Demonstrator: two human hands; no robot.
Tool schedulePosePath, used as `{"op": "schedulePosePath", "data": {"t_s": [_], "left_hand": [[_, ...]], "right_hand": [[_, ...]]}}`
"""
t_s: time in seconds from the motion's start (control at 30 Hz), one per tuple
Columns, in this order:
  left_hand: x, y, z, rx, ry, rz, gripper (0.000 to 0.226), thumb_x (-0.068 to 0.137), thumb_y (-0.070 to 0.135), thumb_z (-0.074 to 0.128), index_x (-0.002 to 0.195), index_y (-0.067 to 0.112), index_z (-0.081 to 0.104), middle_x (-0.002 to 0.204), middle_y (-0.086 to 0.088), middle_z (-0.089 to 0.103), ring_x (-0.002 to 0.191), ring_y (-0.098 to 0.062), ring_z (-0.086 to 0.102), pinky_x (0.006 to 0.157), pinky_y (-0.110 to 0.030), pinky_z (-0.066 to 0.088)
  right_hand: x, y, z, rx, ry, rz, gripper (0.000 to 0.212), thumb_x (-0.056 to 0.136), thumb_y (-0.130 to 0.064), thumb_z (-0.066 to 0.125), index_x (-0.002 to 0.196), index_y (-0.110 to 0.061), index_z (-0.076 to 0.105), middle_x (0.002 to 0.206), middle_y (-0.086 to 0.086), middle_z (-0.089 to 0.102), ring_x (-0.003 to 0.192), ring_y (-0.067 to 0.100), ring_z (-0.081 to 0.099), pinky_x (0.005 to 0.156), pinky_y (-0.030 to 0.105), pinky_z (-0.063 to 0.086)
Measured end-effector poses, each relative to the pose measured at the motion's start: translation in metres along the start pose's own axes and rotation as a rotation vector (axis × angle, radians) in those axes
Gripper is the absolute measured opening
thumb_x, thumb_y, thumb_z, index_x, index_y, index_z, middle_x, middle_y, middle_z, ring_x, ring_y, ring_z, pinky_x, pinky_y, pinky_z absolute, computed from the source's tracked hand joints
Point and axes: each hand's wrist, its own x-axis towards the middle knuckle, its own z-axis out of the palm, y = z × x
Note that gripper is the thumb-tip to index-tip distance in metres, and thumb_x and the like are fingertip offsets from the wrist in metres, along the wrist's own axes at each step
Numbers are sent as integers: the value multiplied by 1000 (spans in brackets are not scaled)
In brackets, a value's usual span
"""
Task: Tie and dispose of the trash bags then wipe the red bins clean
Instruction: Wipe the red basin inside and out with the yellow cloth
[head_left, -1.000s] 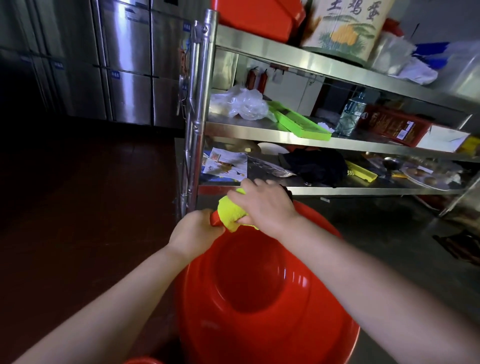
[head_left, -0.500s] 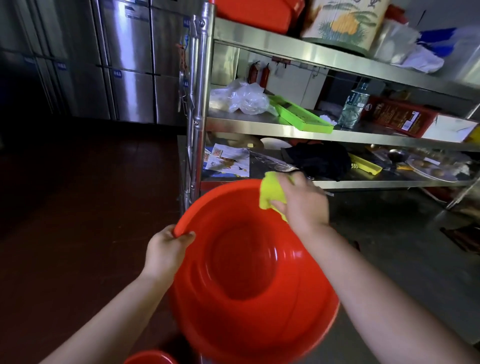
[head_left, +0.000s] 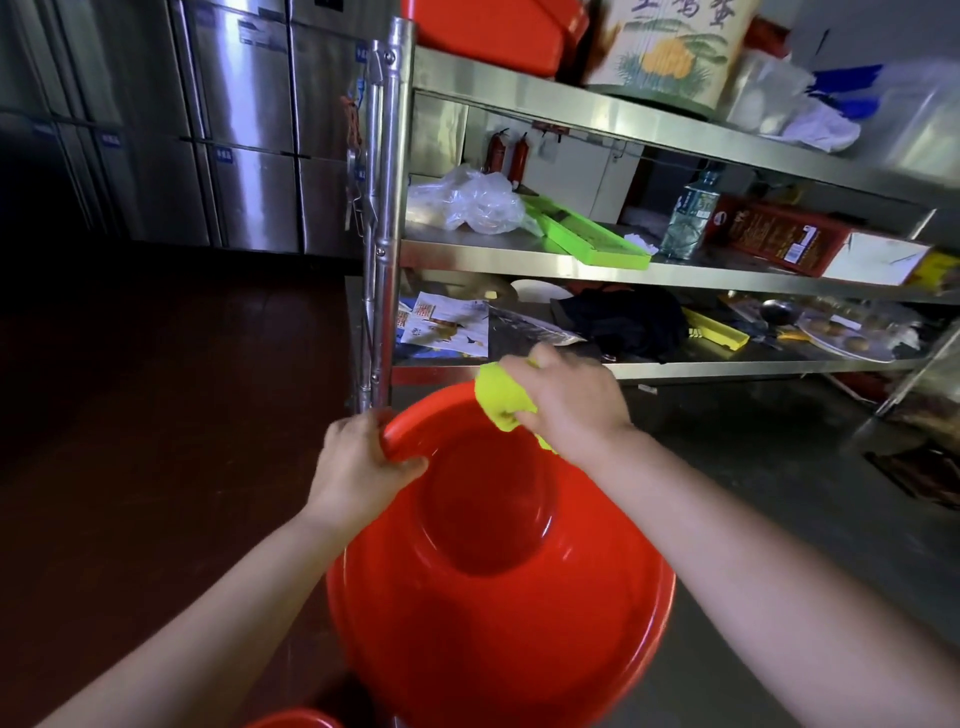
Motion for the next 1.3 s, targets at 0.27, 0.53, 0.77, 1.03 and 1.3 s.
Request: {"op": "schedulePosePath", "data": {"t_s": [0.27,0.53,0.77,1.03,1.3], "left_hand": [[8,-1,10,-146,-41,-90,9,82,34,65,79,27,62,58,-5,64,47,-19,60,49,-36,48],[8,-27,4,-547,87,-386,7,83,24,68,86,23,62,77,-14,67,67,-31,62,65,-48,55],[-12,-27,8,-637,123,-468,13,84,24,66,94,21,58,84,-8,64,76,-28,63,68,-38,53],[7,11,7,-195,-31,-46,34,67,25,79,92,32,56,75,7,64,69,-11,63,63,-28,51],[21,16,12,-184,-84,-29,6,82,27,66,80,24,62,55,1,59,42,-11,51,45,-30,42]], "right_hand": [[3,-7,11,-10,110,-7,59,69,-38,76,121,-26,52,100,8,55,85,33,58,69,39,45],[-27,27,55,204,92,510,58,79,-42,70,129,-25,46,109,7,53,89,29,61,59,30,35],[-48,25,62,259,45,632,59,80,-37,71,131,-22,45,113,9,53,92,30,62,62,32,45],[-20,34,18,102,29,149,61,75,-37,72,130,-29,46,113,3,53,92,30,60,61,32,36],[-29,30,35,-23,293,137,73,59,-29,85,125,-17,56,109,10,59,89,31,60,64,39,51]]}}
